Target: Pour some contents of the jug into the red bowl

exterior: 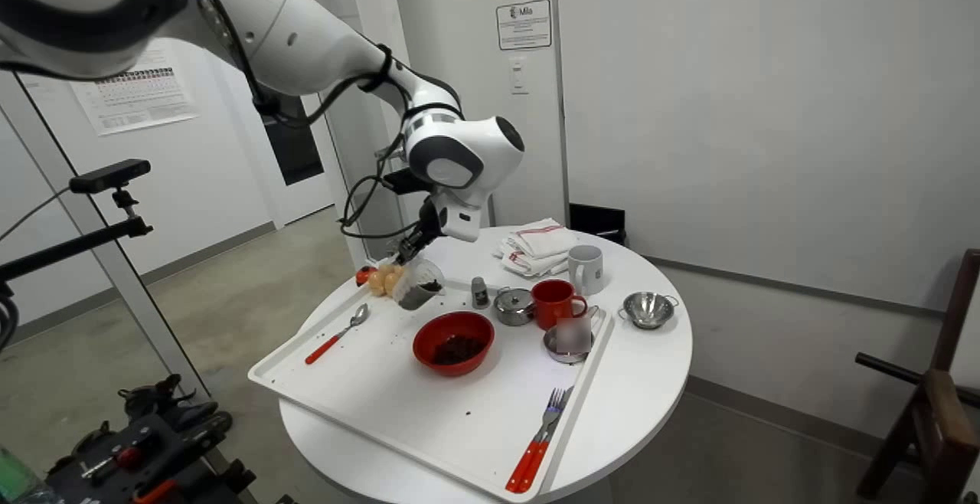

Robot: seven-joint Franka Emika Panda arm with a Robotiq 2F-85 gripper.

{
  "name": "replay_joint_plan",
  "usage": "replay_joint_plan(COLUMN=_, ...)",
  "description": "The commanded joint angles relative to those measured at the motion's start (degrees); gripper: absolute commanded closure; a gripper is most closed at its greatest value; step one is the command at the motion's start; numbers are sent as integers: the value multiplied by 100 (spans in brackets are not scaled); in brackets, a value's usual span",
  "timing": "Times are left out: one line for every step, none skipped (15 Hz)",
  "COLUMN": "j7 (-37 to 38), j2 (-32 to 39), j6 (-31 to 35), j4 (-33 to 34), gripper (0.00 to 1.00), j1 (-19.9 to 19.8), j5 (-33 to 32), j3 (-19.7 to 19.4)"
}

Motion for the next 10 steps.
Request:
replay_joint_plan(j7=232, j2=-1112, j6=952, j4=-1128, gripper=89, j1=526, j5=-672, j3=115)
replay_joint_plan(j7=299, j2=-1365, j6=1191, j4=-1344, gripper=89, j1=641, j5=-825, j3=184)
replay_joint_plan(j7=377, j2=-1566, j6=1460, j4=-1534, gripper=89, j1=741, j5=-959, j3=270)
replay_joint_plan(j7=470, j2=-1693, j6=1794, j4=-1692, gripper=89, j1=842, j5=-1089, j3=363)
replay_joint_plan(j7=581, j2=-1780, j6=2084, j4=-1808, gripper=89, j1=912, j5=-1225, j3=457)
replay_joint_plan(j7=706, j2=-1758, j6=2456, j4=-1872, gripper=89, j1=970, j5=-1306, j3=556)
replay_joint_plan(j7=843, j2=-1741, j6=2725, j4=-1932, gripper=89, j1=1006, j5=-1407, j3=647)
replay_joint_plan(j7=930, j2=-1664, j6=3144, j4=-1998, gripper=89, j1=1035, j5=-1415, j3=751)
replay_joint_plan(j7=1006, j2=-1587, j6=3557, j4=-2072, gripper=89, j1=1061, j5=-1413, j3=844)
replay_joint_plan(j7=1069, j2=-1502, j6=3898, j4=-2136, gripper=89, j1=1078, j5=-1427, j3=927)
